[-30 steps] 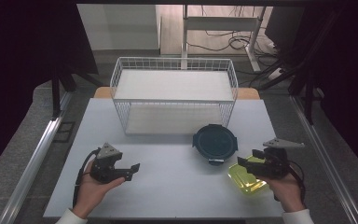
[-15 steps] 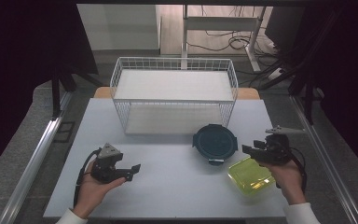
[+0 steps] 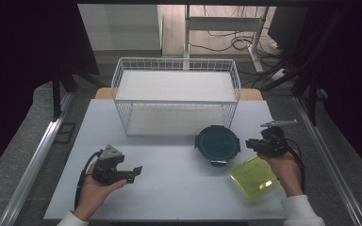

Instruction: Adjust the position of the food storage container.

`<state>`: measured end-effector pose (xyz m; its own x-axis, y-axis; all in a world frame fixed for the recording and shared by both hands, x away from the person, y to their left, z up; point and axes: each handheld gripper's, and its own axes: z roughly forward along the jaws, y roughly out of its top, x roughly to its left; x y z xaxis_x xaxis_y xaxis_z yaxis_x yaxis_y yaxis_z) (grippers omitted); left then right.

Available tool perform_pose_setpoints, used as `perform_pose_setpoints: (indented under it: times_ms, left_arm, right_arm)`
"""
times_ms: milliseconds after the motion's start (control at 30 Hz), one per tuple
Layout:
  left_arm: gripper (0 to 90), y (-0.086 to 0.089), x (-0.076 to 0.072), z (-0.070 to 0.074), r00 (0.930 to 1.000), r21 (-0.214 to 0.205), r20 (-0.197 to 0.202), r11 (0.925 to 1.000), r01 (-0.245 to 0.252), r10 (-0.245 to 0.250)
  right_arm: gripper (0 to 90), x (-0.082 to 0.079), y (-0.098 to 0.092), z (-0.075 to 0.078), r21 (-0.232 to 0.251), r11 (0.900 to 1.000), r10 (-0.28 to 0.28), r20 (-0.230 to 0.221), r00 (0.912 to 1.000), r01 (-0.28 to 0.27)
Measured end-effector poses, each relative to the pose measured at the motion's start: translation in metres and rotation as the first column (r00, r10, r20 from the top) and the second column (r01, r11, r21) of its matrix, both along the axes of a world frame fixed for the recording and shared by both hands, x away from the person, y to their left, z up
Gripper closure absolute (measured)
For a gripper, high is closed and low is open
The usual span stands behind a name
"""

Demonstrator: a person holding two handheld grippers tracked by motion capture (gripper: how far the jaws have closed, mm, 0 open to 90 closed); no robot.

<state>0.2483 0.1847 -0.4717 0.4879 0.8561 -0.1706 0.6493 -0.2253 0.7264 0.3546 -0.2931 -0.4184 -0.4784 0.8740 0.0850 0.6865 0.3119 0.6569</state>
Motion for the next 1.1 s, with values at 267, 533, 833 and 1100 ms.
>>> perform_pose_setpoints:
  times_ms: [267,533,833,1100]
  left_arm:
    - [20.0,0.001,0.000,-0.001,1.0000,0.000,-0.002,1.0000,0.004,-0.004]
    - [20.1,0.004,0.000,-0.002,1.0000,0.003,-0.007,1.0000,0.002,-0.002]
    - [20.2,0.004,0.001,-0.004,0.9999,0.007,-0.014,1.0000,0.001,-0.001]
    - [20.2,0.004,0.002,-0.005,0.9998,0.013,-0.020,0.9999,0.001,-0.001]
  right_arm:
    - [88.1,0.021,0.013,0.000,-0.070,0.9975,0.007,-0.018,0.9998,-0.009]
    - [88.3,0.046,0.024,-0.012,-0.143,0.9897,0.003,-0.036,0.9994,-0.008]
    - [88.3,0.068,0.029,-0.025,-0.186,0.9823,0.014,-0.043,0.9990,-0.022]
    - [88.6,0.074,0.034,-0.036,-0.206,0.9760,0.059,-0.064,0.9962,-0.072]
